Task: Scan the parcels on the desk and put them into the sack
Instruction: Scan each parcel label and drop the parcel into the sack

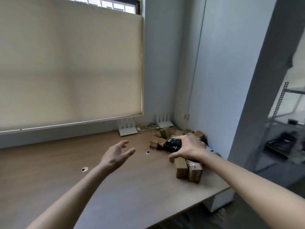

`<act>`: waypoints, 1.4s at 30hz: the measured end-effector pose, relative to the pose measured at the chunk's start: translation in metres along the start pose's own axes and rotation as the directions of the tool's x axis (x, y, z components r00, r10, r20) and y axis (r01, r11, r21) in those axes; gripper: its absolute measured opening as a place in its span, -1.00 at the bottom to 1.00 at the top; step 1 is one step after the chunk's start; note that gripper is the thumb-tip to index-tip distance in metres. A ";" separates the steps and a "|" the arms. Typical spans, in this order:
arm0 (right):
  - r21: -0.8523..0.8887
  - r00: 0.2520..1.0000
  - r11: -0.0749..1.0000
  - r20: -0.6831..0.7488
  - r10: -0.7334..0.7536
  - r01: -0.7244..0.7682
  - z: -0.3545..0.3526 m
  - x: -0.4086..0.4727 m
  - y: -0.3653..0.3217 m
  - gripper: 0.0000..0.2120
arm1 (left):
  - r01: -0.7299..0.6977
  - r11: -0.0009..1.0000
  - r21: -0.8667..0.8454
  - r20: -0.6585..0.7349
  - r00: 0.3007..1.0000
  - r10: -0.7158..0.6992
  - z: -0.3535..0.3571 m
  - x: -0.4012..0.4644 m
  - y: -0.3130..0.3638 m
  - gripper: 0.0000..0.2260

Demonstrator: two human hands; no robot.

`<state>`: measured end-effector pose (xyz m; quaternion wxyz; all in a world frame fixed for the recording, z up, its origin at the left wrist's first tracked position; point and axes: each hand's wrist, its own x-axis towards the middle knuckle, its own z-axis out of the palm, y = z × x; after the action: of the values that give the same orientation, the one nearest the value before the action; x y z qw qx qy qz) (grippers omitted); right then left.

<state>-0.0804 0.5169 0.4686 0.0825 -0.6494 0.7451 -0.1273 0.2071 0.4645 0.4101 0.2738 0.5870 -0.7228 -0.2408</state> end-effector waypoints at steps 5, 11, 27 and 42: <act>0.026 0.986 0.985 -0.004 0.169 -0.168 -0.015 0.021 0.095 -0.20 | -0.052 0.999 0.000 0.110 0.993 0.051 0.076 0.053 0.058 -0.41; 0.089 0.933 0.929 -0.008 0.361 -0.358 -0.003 0.053 0.175 -0.19 | -0.133 0.991 0.003 0.207 0.970 0.129 0.153 0.117 0.100 -0.48; 0.041 0.847 0.848 0.089 0.524 -0.529 0.053 0.266 0.316 -0.19 | -0.115 0.993 -0.036 0.388 0.914 0.120 0.334 0.362 0.111 -0.46; 0.010 0.841 0.895 0.346 0.416 -0.447 0.190 0.428 0.428 -0.21 | 0.193 0.975 0.110 0.467 0.856 -0.222 0.505 0.450 0.063 -0.43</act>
<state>-0.4916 0.1314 0.1784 0.2638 -0.4727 0.8404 -0.0269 -0.2536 0.0490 0.1322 0.0425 0.5919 -0.7072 -0.3843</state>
